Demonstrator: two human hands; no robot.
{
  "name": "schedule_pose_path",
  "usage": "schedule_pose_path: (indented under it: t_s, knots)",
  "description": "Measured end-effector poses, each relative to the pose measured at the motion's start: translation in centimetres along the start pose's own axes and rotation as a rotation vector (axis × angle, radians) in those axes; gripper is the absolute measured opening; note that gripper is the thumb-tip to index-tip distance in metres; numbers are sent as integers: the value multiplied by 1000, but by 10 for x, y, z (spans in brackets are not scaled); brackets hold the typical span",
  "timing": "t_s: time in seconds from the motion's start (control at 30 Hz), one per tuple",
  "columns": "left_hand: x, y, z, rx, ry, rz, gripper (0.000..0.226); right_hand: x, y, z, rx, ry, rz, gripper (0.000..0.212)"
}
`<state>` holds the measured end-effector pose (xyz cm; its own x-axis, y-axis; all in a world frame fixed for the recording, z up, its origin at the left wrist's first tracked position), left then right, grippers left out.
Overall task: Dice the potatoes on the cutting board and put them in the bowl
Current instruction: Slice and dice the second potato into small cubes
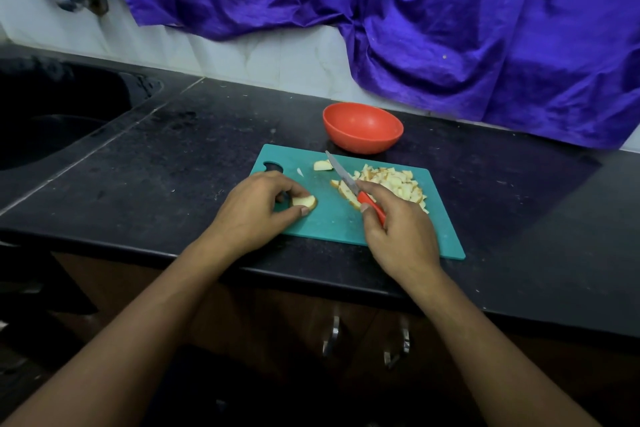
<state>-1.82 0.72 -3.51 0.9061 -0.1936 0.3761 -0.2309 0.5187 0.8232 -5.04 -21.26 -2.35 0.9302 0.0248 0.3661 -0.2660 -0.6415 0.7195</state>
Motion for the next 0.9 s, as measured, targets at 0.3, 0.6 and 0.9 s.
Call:
schedule_pose_path:
  t_s: [0.3, 0.6, 0.9]
  knots:
    - [1, 1, -2, -72, 48, 4, 27, -13, -5, -28, -26, -12, -215, 43]
    - [0, 3, -2, -92, 95, 5, 23, -3, -1, -68, -327, 24, -325, 42]
    - [-2, 5, 0, -102, 80, -12, 17, 10, -13, -89, -474, 90, -396, 42]
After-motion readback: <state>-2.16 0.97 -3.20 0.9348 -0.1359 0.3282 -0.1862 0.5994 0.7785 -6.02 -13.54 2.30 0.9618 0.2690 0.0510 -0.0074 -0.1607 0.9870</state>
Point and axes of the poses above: each hand's wrist, its own x-axis towards the middle knuckle, its own y-axis out of the back of the hand, z = x × y, the point moved 5 cm from there along x, towards the middle knuckle, and after that the axes turned 7 degrees about x, right-handed, at the moved point
